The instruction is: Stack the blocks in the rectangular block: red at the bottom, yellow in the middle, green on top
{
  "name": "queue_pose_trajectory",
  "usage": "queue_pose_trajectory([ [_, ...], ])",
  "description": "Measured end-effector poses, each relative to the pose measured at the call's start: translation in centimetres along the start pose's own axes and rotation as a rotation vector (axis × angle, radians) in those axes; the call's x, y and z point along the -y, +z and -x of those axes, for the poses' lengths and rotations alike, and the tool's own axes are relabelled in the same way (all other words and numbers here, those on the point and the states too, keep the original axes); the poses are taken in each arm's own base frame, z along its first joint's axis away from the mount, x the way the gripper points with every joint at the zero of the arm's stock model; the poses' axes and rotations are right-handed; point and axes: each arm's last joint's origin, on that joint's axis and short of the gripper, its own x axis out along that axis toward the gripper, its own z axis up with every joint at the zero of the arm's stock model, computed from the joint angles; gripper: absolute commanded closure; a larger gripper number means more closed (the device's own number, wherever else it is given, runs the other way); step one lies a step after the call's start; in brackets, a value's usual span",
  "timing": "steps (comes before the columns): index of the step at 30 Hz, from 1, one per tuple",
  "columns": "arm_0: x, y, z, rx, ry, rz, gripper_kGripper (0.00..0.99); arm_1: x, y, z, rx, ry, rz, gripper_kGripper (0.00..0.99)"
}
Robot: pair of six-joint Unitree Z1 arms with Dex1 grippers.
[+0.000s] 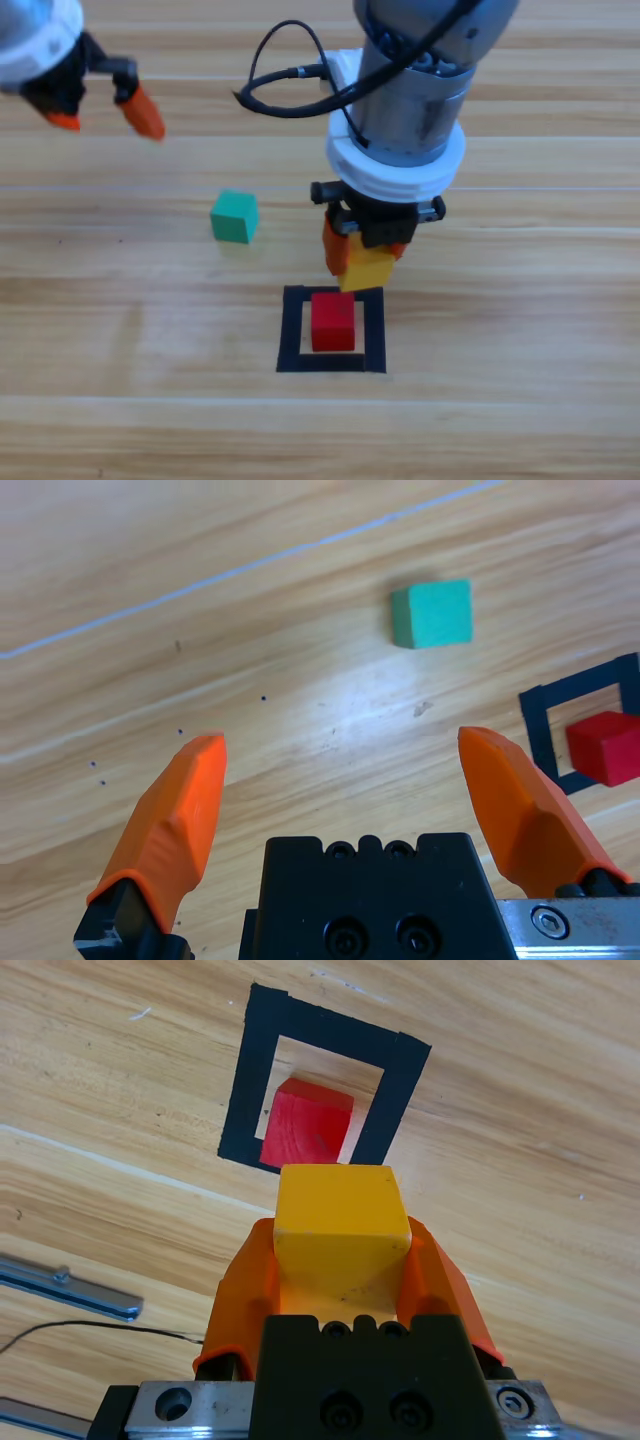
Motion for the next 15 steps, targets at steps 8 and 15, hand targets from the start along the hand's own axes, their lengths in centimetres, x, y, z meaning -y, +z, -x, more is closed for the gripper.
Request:
queue_pose_trajectory([
  [8, 0.3, 2.5, 1.2, -0.066, 0.007, -0.012, 0.000, -1.5, 0.4, -0.4, -0.021, -0.017, -0.141, 0.990],
  [15, 0.0, 3.1, 1.1, -0.129, 0.068, -0.027, 0.000, -2.2, 1.1, -3.0, -0.058, -0.058, -0.214, 0.990],
])
